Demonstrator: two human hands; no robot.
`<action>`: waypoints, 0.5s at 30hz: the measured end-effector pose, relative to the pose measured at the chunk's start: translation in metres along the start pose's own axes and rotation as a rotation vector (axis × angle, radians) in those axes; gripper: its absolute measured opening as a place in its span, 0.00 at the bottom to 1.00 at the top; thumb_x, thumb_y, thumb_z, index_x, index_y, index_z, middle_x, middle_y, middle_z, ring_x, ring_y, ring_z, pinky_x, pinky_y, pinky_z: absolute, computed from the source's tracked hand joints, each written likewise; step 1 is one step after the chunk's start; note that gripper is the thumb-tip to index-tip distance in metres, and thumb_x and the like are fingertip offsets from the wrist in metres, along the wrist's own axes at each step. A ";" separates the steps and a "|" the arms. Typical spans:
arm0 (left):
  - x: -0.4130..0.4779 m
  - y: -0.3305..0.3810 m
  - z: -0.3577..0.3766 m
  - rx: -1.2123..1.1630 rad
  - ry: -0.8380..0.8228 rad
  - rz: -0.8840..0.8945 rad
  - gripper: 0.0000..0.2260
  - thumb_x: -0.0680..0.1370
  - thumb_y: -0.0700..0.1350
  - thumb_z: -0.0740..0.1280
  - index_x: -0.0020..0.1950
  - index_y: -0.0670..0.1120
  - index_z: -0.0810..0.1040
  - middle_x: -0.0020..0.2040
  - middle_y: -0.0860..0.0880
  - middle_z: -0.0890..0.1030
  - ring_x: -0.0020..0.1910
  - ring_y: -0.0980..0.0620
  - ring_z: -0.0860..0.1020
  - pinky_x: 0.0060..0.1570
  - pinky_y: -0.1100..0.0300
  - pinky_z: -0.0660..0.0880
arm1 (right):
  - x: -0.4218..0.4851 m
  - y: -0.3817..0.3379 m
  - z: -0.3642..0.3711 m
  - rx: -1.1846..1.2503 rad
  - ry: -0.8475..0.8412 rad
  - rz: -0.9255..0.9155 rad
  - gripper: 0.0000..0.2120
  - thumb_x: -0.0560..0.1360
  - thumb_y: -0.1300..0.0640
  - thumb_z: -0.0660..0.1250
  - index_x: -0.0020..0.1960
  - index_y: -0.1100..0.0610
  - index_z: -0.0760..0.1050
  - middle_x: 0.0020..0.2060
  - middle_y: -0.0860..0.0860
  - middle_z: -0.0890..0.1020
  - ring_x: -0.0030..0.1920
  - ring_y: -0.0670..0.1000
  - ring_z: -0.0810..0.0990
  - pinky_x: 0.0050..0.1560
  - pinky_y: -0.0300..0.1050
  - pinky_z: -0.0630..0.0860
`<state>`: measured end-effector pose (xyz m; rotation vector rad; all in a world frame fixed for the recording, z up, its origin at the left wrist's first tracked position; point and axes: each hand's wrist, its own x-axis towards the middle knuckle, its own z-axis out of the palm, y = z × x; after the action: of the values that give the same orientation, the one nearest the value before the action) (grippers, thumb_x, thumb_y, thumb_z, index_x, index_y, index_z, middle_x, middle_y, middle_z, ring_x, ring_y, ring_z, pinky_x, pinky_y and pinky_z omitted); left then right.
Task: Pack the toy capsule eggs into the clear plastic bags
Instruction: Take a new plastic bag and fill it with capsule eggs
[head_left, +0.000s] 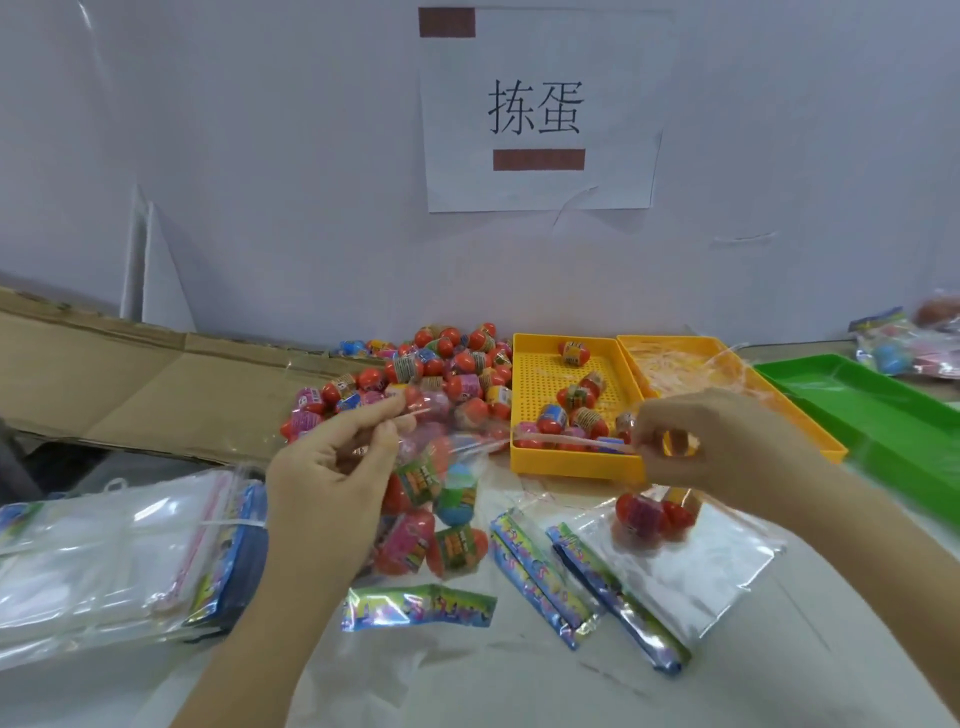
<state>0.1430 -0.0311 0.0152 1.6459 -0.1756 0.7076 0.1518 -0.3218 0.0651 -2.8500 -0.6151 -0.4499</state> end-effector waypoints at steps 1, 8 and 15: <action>-0.001 -0.001 0.001 0.003 -0.006 -0.017 0.14 0.77 0.34 0.68 0.50 0.54 0.83 0.40 0.60 0.85 0.35 0.64 0.81 0.34 0.75 0.74 | -0.002 0.007 -0.003 0.070 0.029 0.024 0.07 0.66 0.58 0.71 0.35 0.47 0.76 0.28 0.43 0.77 0.31 0.46 0.75 0.35 0.47 0.75; 0.004 -0.020 -0.005 -0.097 0.095 -0.170 0.11 0.76 0.36 0.68 0.51 0.52 0.84 0.43 0.51 0.87 0.42 0.54 0.85 0.38 0.60 0.83 | 0.002 0.072 -0.010 0.045 0.226 0.463 0.08 0.67 0.49 0.68 0.31 0.48 0.72 0.27 0.42 0.77 0.30 0.42 0.74 0.29 0.40 0.62; 0.008 -0.027 -0.009 -0.208 0.125 -0.191 0.13 0.74 0.39 0.68 0.45 0.57 0.86 0.43 0.51 0.87 0.42 0.54 0.85 0.38 0.60 0.82 | 0.023 0.115 -0.020 -0.215 -0.387 0.591 0.05 0.75 0.50 0.67 0.46 0.50 0.80 0.36 0.44 0.83 0.34 0.46 0.80 0.34 0.42 0.76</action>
<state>0.1591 -0.0146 -0.0028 1.3943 -0.0013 0.6219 0.2159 -0.4209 0.0774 -3.1419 0.2586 0.1463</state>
